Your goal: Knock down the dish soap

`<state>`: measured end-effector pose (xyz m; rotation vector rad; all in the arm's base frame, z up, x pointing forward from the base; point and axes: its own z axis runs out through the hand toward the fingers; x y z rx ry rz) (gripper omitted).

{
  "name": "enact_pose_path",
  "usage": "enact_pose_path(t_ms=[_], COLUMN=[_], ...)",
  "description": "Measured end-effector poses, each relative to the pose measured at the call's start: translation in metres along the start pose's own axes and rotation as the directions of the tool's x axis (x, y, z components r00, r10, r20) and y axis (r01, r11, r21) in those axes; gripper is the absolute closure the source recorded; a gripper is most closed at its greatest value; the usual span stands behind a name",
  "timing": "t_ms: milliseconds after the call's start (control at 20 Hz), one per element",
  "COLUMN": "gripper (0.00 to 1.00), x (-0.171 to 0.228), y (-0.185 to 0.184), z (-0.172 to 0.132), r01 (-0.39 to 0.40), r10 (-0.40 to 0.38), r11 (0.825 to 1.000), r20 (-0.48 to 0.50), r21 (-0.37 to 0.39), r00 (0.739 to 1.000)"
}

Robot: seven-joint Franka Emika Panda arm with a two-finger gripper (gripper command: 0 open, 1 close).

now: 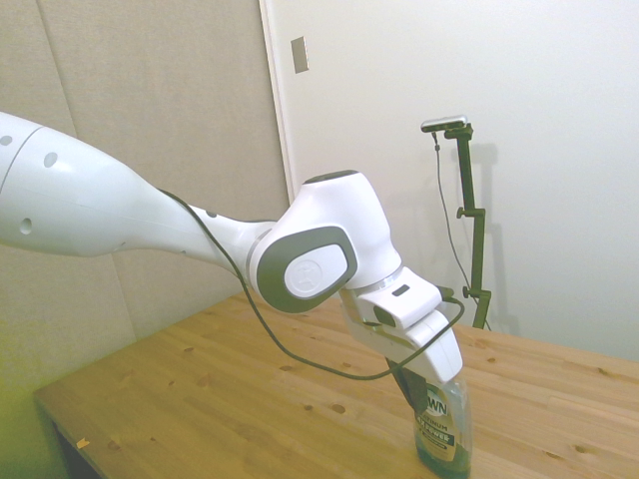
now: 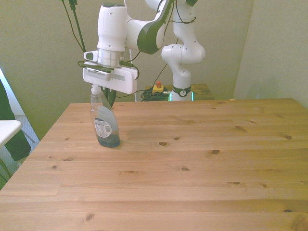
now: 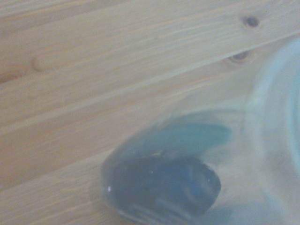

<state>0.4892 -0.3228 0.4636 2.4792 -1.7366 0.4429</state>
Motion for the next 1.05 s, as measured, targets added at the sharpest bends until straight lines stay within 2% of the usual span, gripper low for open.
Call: enact_pose_path(t_ms=[300,600,1050], gripper=[1.00,1.00,1.00], x=[0.034,0.060,0.076], y=[-0.038,-0.081,-0.113], z=[-0.004,0.006,0.014], r01=[-0.061,-0.121,-0.193], r10=[0.063,0.128,0.209], r11=[0.998,0.988,0.971], r20=[-0.047,-0.074,-0.109], r21=[0.033,0.098,0.141], r00=[0.997,0.989,0.972])
